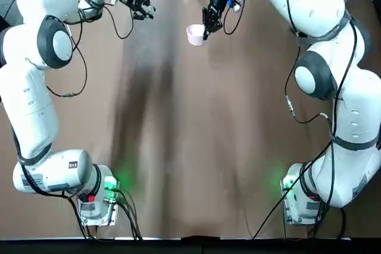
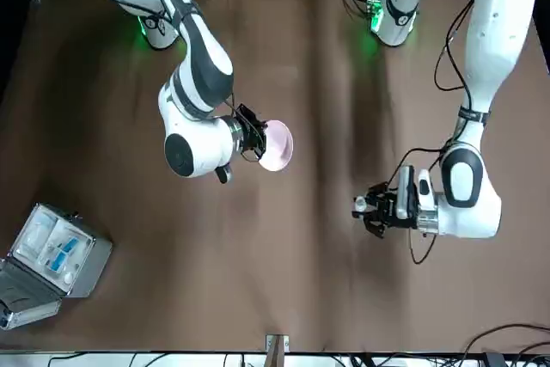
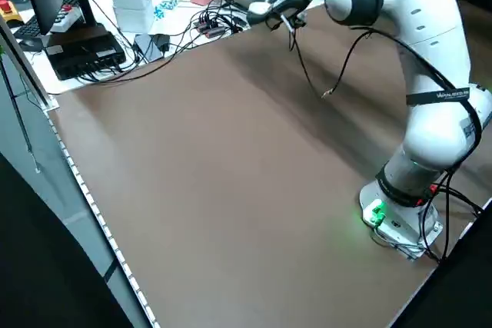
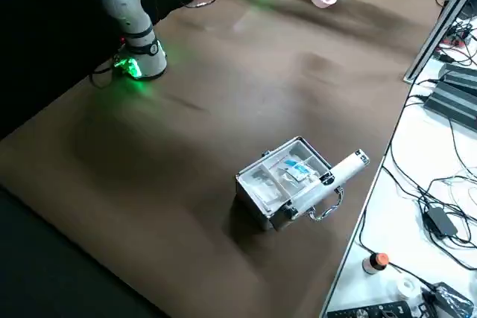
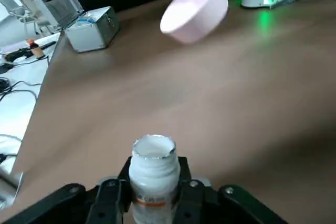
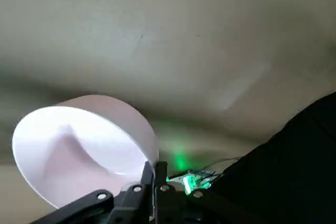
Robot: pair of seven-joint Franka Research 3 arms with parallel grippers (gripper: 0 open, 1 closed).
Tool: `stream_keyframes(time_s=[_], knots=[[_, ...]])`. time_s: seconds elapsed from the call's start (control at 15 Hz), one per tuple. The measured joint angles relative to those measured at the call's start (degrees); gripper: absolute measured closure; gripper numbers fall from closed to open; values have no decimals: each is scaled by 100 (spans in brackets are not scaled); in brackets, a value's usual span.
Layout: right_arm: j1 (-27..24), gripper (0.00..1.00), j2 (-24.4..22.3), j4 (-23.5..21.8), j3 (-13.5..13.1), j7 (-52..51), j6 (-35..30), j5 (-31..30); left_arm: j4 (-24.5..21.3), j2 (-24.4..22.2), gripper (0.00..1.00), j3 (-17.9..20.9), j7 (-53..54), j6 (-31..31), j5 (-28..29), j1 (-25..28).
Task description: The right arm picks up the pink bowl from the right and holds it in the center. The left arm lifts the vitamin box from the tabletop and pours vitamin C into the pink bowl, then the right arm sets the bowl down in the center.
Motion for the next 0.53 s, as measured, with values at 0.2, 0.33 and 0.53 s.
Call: stream_keyframes(time_s=[0.2,0.33,0.53], knots=[[-34,97,47,1,-7,-4,-1,176,-9,-183,65,-3,-296,45,0,-324],[-34,97,69,1,-6,-1,-1,322,-14,-259,65,-5,-469,176,0,-527],[-7,97,96,1,3,12,20,355,-15,-362,65,-11,-840,416,0,-831]])
